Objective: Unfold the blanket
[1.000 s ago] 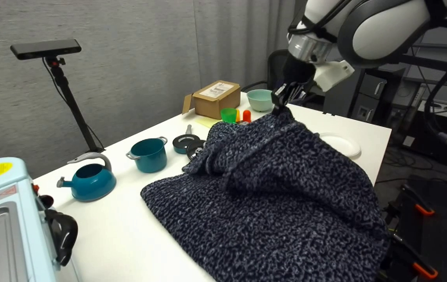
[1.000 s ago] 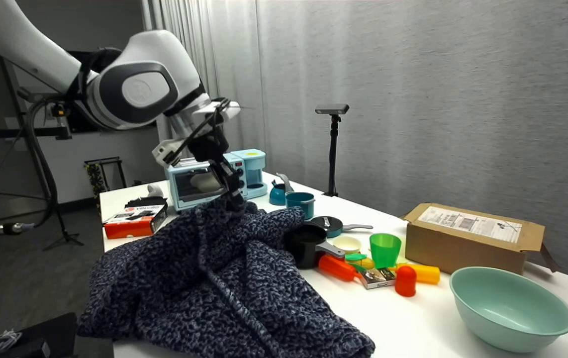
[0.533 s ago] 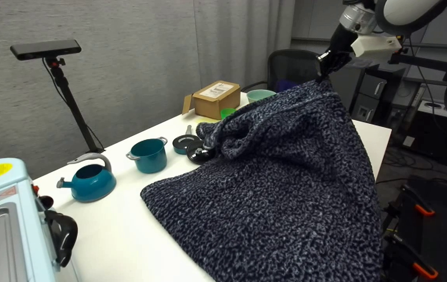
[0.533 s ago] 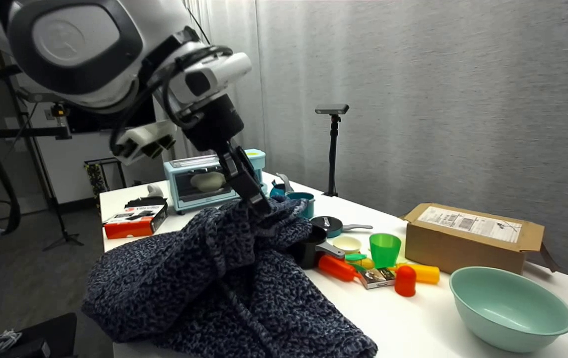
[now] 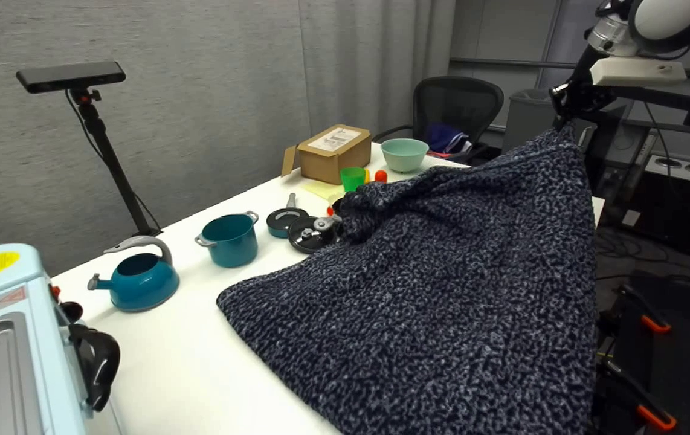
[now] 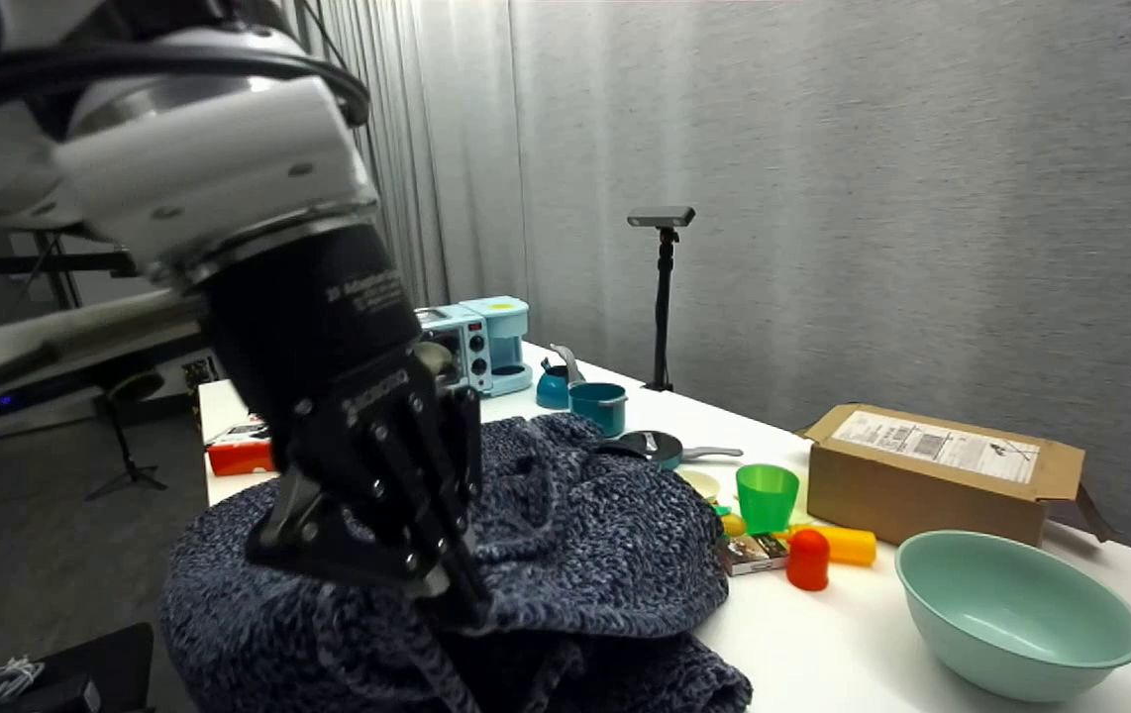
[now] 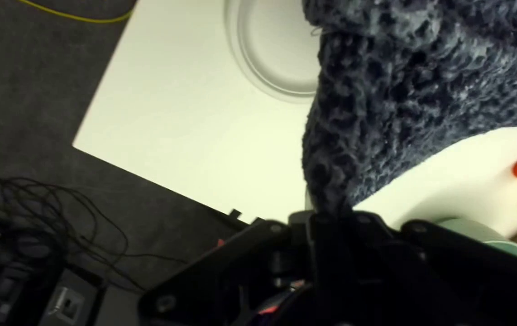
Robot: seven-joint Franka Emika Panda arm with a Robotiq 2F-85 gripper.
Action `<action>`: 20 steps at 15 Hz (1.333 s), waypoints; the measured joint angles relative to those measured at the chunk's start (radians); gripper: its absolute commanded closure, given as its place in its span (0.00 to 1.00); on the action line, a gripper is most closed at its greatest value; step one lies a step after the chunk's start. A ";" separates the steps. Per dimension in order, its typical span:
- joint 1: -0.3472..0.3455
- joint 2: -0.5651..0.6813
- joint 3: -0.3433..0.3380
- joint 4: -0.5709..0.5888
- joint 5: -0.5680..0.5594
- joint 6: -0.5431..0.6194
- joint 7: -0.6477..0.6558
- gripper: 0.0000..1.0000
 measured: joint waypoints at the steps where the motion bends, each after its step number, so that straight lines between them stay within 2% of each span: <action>1: -0.029 -0.002 -0.002 -0.017 -0.006 -0.004 0.033 0.99; 6: -0.148 -0.005 -0.034 -0.077 -0.034 -0.034 0.184 0.99; 7: -0.170 -0.005 -0.039 -0.083 -0.040 -0.042 0.216 0.72; 9: -0.207 -0.005 -0.041 -0.092 -0.060 -0.053 0.284 0.64; 12: -0.223 -0.009 -0.031 -0.088 -0.094 -0.050 0.332 0.40; 14: -0.207 -0.023 0.005 -0.084 -0.118 -0.047 0.327 0.24; 17: -0.122 -0.054 0.071 -0.079 -0.119 -0.047 0.314 0.03; 20: -0.005 -0.063 0.117 -0.062 -0.111 -0.047 0.294 0.00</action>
